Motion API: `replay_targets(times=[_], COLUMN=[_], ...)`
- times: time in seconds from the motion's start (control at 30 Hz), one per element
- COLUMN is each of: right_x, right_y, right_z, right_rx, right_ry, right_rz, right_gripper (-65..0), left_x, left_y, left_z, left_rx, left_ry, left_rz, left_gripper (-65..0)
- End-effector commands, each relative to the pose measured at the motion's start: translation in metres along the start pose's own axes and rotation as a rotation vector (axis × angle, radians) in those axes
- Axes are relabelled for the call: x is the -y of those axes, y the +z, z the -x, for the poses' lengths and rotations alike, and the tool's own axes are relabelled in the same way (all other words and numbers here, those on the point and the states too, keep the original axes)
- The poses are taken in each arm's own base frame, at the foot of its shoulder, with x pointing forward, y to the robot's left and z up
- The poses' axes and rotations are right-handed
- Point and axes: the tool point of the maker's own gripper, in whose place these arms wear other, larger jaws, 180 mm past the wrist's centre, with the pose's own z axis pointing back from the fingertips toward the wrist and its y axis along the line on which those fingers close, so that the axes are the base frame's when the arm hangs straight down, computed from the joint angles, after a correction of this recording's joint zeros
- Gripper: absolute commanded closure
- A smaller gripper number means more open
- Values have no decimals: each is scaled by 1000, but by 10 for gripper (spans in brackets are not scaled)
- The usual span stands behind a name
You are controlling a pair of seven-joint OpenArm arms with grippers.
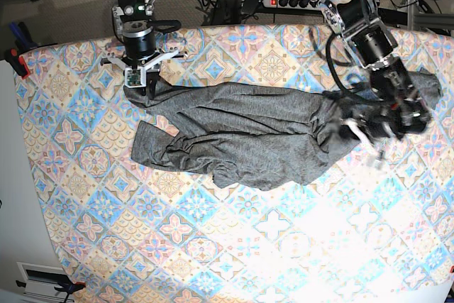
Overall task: Layout the t-shirt on the table in an organized manner, then fold the t-shirt properly
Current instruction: 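Grasp the shirt with both grippers and lift it off the table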
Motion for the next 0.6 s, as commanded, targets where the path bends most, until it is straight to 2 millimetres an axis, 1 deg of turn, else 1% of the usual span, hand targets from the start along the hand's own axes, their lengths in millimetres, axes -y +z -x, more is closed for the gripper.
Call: replay_targets(times=[0.0, 0.1, 0.17, 0.2, 0.23, 0.3, 0.47, 0.57], right_x=[10, 16, 14, 15, 17, 28, 52, 68], right_y=[2, 4, 5, 9, 11, 10, -6, -17], right_z=[-22, -34, -36, -29, -27, -32, -68, -100], right_rx=[77, 107, 110, 92, 85, 99, 198, 279], right_ry=[13, 14, 13, 13, 14, 20, 29, 32], right_rz=[30, 44, 40, 41, 46, 75, 137, 178], right_gripper=[0, 0, 0, 0, 0, 0, 0, 0], left_x=[-3, 7, 7, 8, 8, 12, 18, 23], left_y=[22, 55, 71, 79, 86, 94, 111, 125], left_z=[-36, -81, -101, -112, -123, -139, -169, -192], left_rx=[121, 291, 362, 395, 425, 465, 541, 596], left_ry=[-33, -85, -102, -111, -117, -129, -152, -155], left_rz=[-16, -17, -35, -46, -50, -45, -44, -38], left_gripper=[0, 0, 0, 0, 0, 0, 0, 0])
